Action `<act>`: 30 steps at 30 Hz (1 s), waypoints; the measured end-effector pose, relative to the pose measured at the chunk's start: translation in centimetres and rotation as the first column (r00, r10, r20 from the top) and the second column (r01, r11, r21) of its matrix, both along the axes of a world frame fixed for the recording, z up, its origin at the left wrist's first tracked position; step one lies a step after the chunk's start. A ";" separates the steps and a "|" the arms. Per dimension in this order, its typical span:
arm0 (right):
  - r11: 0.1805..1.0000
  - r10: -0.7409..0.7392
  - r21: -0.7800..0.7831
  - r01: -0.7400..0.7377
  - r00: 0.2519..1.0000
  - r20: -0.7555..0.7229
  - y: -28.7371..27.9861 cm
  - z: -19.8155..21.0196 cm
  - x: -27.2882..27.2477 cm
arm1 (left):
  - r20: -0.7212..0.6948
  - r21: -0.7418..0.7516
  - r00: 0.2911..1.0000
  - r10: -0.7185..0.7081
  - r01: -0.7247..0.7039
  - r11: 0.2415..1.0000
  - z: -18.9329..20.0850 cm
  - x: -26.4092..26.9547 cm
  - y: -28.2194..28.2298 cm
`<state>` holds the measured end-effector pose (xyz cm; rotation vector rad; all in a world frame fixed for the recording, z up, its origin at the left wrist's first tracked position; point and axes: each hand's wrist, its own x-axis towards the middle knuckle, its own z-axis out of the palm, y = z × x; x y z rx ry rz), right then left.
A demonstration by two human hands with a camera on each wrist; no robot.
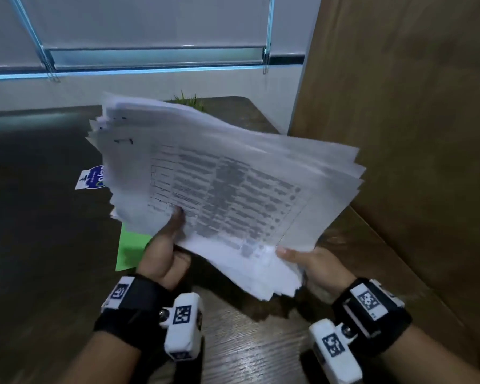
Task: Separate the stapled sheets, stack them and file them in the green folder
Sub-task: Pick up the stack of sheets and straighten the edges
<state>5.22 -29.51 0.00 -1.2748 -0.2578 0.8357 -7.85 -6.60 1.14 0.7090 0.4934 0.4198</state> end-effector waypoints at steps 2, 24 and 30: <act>1.000 0.022 -0.017 -0.022 1.000 -0.005 -0.6 -0.3 0.0 | -0.011 0.010 1.000 -0.023 0.023 1.000 0.7 0.0 0.0; 0.959 0.238 -0.214 -0.188 0.940 0.244 1.8 -0.7 4.0 | -0.145 0.388 0.985 0.093 -0.030 0.921 -1.1 -0.4 0.3; 0.992 0.084 0.040 -0.117 0.874 0.478 2.2 7.7 2.7 | 0.044 0.622 0.995 0.090 -0.097 0.777 6.6 -1.4 1.6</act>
